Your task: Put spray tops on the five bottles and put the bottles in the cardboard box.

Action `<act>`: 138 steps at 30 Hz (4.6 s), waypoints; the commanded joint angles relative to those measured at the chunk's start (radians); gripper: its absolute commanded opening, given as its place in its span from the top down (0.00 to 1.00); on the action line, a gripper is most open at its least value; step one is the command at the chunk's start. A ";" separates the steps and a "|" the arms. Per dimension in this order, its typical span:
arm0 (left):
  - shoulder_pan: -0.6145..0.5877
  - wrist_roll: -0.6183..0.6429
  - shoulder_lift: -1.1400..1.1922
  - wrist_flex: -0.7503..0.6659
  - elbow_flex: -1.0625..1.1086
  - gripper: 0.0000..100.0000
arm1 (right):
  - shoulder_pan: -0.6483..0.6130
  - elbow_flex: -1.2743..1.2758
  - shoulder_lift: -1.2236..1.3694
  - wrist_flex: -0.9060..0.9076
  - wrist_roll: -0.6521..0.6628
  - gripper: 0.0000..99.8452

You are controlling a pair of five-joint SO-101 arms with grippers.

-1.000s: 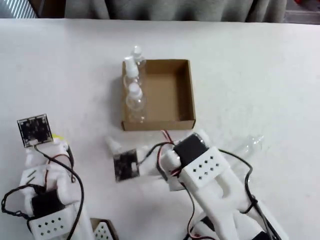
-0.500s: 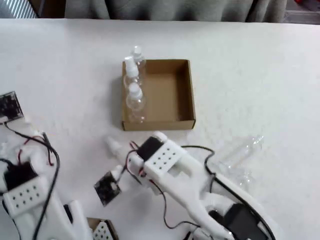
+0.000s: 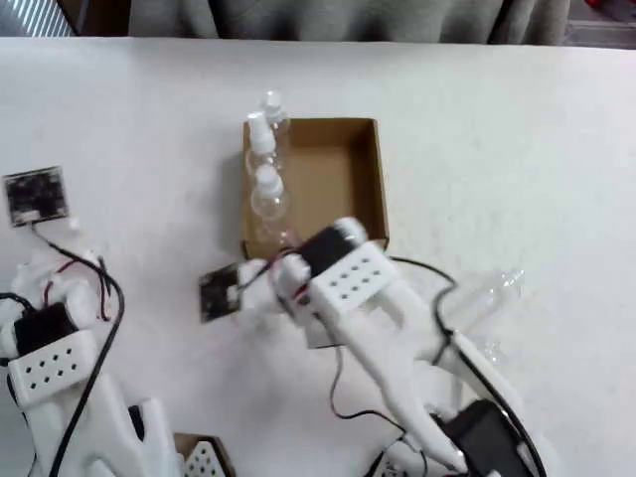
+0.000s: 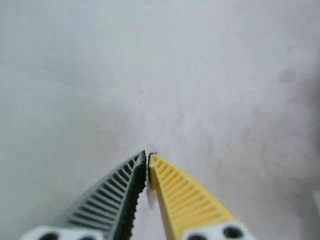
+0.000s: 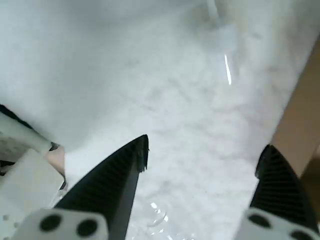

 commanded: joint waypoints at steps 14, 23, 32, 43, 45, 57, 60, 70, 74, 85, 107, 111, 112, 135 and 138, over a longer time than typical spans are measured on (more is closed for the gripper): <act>0.549 -0.127 0.010 0.091 -0.009 0.98 | 0.938 0.348 -0.570 -0.081 -0.463 0.95; 0.576 -0.126 0.005 -0.163 0.207 0.98 | 1.056 0.554 -0.616 -0.331 -0.578 0.90; 0.579 -0.126 0.010 -0.222 0.241 0.98 | 0.972 0.516 -0.386 -0.492 -0.987 0.83; 0.585 -0.127 0.004 -0.342 0.316 0.98 | 0.905 0.328 -0.148 -0.544 -1.452 0.61; 0.585 -0.127 0.004 -0.342 0.316 0.98 | 0.895 0.305 -0.125 -0.545 -1.455 0.62; 0.585 -0.130 0.004 -0.342 0.318 0.98 | 0.954 0.273 -0.036 -0.616 -1.659 0.62; 0.585 -0.132 0.004 -0.341 0.318 0.98 | 0.946 0.265 0.041 -0.699 -1.653 0.64; 0.585 -0.133 0.004 -0.334 0.319 0.98 | 0.960 0.153 0.251 -0.765 -1.600 0.67; 0.585 -0.133 0.004 -0.334 0.319 0.98 | 0.960 0.091 0.314 -0.736 -1.593 0.66; 0.584 -0.130 0.004 -0.315 0.319 0.98 | 0.955 0.043 0.375 -0.723 -1.591 0.62; 0.581 -0.133 0.004 -0.315 0.319 0.98 | 0.992 -0.049 0.453 -0.722 -1.338 0.93; 0.579 -0.133 0.004 -0.315 0.319 0.98 | 0.970 -0.087 0.450 -0.717 -1.336 0.84; 0.578 -0.132 0.004 -0.315 0.319 0.98 | 0.966 -0.110 0.453 -0.717 -1.333 0.82; 0.582 -0.137 0.002 -0.322 0.334 0.98 | 0.888 -0.353 0.444 -0.159 -1.275 0.78; 0.582 -0.137 0.002 -0.322 0.334 0.98 | 0.875 -0.347 0.444 -0.156 -1.275 0.76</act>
